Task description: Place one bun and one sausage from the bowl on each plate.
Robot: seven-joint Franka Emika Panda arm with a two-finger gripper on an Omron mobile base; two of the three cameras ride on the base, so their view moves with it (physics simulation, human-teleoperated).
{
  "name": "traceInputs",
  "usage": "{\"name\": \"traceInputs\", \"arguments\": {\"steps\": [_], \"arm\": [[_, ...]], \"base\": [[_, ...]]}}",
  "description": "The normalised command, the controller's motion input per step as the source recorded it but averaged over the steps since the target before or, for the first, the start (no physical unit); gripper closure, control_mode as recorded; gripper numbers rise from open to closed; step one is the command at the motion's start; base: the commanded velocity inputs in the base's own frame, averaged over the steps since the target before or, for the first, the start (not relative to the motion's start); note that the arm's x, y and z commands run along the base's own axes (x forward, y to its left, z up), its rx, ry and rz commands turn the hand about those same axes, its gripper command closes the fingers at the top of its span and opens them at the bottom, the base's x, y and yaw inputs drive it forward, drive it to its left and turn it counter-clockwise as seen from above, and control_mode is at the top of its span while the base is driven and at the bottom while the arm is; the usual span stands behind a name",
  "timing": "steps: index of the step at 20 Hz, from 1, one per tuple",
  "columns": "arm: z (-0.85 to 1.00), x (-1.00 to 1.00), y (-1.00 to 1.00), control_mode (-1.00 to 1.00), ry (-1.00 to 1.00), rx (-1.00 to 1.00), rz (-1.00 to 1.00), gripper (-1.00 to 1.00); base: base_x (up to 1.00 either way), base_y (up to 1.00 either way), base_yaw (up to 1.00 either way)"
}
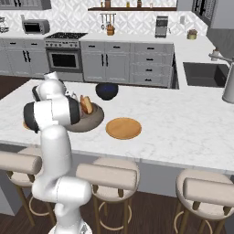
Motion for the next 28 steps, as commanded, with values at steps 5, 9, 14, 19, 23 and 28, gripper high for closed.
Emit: {"name": "traceInputs", "arguments": {"steps": [5, 9, 14, 19, 23, 28], "arm": [[0.28, -0.53, -0.04, -1.0, 0.0, 0.1, 0.0, 1.0], [0.73, -0.72, 0.44, -1.0, 0.0, 0.07, 0.04, 1.0], [-0.02, -0.41, 1.0, -1.0, -0.03, 0.02, 0.05, 1.0], [-0.24, 0.26, 1.0, -1.0, -0.02, 0.04, -0.01, 1.0], [-0.61, 0.67, 0.56, -1.0, 0.0, 0.0, -0.02, 1.0], [-0.66, 0.57, 0.12, -1.0, -0.02, 0.0, -0.02, -1.0]], "base": [[0.0, 0.0, 0.0], [0.0, 0.0, 0.0], [0.0, 0.0, 0.0], [0.0, 0.0, 0.0], [0.0, 0.0, 0.0], [0.0, 0.0, 0.0]]}}
